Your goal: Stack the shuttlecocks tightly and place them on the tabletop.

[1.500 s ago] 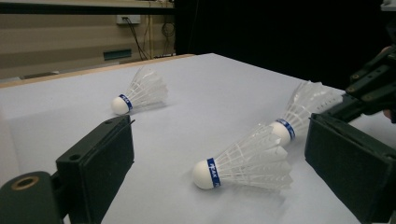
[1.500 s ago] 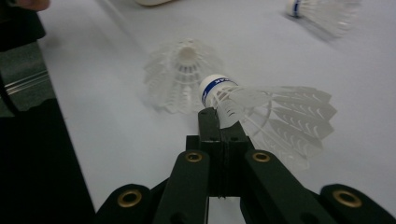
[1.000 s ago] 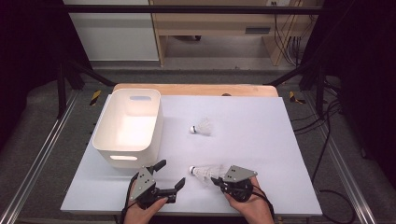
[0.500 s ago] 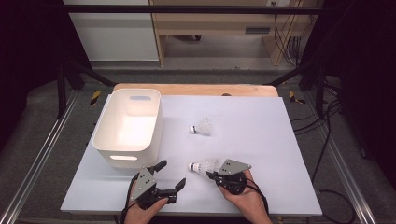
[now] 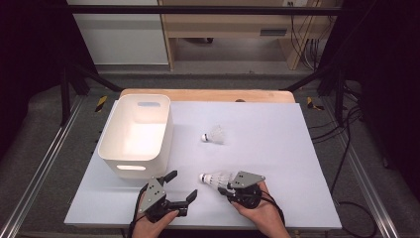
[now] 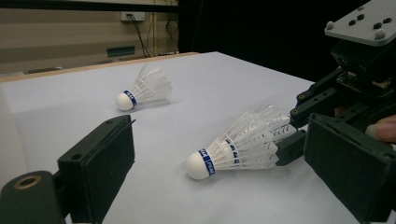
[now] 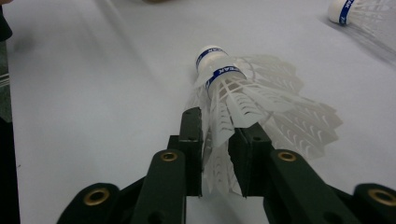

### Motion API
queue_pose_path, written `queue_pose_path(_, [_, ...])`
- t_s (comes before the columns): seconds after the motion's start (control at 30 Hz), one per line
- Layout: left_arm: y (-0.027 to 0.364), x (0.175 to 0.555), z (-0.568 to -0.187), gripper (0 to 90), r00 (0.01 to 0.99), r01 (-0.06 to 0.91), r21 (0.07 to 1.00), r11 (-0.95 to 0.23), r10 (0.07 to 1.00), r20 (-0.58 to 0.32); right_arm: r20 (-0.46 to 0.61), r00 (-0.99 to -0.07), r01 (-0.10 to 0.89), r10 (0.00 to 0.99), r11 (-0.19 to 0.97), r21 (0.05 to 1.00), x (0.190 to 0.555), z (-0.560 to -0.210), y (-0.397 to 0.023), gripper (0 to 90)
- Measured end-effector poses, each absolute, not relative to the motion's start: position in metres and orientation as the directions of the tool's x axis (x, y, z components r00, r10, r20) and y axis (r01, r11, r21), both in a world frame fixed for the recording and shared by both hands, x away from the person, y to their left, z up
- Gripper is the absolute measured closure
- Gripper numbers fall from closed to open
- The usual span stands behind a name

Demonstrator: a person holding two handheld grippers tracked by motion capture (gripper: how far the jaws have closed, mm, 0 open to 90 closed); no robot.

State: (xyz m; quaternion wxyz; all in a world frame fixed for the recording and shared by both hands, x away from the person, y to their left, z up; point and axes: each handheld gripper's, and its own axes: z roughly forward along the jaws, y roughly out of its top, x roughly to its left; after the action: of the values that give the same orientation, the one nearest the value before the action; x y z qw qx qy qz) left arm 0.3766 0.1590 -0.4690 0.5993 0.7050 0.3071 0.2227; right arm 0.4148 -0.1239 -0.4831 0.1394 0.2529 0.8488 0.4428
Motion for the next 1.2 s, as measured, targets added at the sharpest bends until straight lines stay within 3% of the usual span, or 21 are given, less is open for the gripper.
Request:
queue_pose_path(0.6, [0.159, 0.377, -0.469, 8.7, 0.713, 0.163, 0.982, -0.098, 0.700, -0.049, -0.067, -0.819, 0.301, 0.570, 0.525, 0.796, 0.406, -0.480, -0.125, 44.0])
queue_pose_path(1.2, [0.159, 0.377, -0.469, 8.7, 0.713, 0.163, 0.982, -0.100, 0.700, -0.048, -0.127, -0.823, 0.265, 0.553, 0.573, 0.775, 0.404, -0.480, -0.119, 42.3])
